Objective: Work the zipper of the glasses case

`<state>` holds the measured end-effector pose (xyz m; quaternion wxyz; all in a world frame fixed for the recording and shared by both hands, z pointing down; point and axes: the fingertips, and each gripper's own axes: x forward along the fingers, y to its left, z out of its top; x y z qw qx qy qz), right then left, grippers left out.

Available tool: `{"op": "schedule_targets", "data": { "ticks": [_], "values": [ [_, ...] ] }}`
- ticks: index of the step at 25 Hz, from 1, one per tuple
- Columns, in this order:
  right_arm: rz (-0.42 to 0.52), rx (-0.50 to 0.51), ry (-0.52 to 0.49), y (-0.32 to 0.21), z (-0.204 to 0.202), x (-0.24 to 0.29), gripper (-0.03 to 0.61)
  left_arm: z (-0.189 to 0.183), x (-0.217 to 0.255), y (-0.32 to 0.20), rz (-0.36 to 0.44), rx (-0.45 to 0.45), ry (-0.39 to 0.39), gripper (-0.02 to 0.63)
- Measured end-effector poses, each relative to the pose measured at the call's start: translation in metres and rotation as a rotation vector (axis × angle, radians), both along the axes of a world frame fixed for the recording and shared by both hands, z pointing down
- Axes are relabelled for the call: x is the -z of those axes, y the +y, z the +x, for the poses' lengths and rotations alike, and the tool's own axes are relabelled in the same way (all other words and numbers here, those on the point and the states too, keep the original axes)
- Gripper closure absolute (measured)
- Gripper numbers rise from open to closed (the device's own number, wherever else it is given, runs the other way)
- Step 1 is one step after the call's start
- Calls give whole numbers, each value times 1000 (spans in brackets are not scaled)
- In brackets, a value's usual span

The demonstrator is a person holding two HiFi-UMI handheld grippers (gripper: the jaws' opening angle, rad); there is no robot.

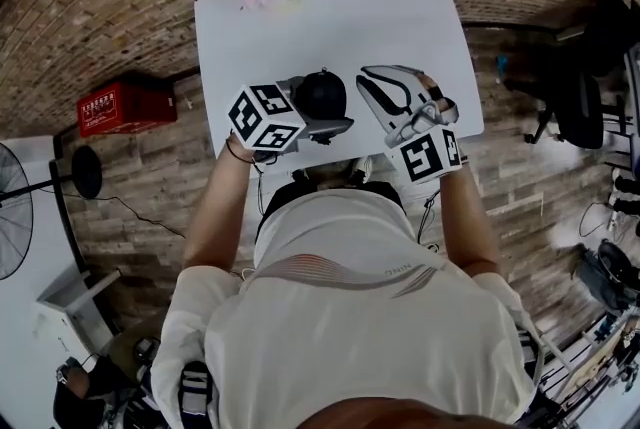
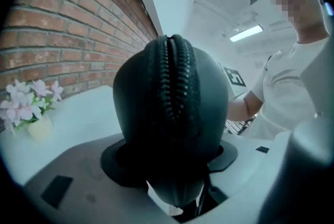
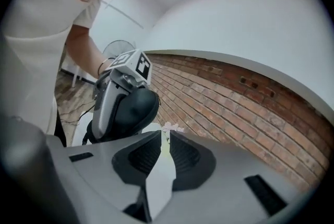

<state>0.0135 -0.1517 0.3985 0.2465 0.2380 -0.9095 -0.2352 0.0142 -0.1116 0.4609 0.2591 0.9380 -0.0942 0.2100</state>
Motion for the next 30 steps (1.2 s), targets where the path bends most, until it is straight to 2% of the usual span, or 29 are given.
{"op": "schedule_targets", "data": {
  "ticks": [4,7,11,17,22,25,30],
  "values": [
    [-80,-151,-134,-20,15,15,509,-19,30,-34,162,234,74,345],
    [-137,-262,-222,-32,28,21,526,-42,56,-55,247,426,147,345],
    [-233,-336,-353,-43,42,30,527,-82,88,-69,338,647,224,345],
    [-318,-430,-519,-55,67,41,528,-147,126,-64,478,921,278,345],
    [-310,-481,-603,-59,80,54,528,-171,134,-53,545,1018,199,345],
    [-288,-492,-606,-59,82,60,528,-171,133,-49,558,1028,178,345],
    [-287,-470,-600,-56,75,62,528,-165,133,-47,550,1014,189,345]
  ]
}}
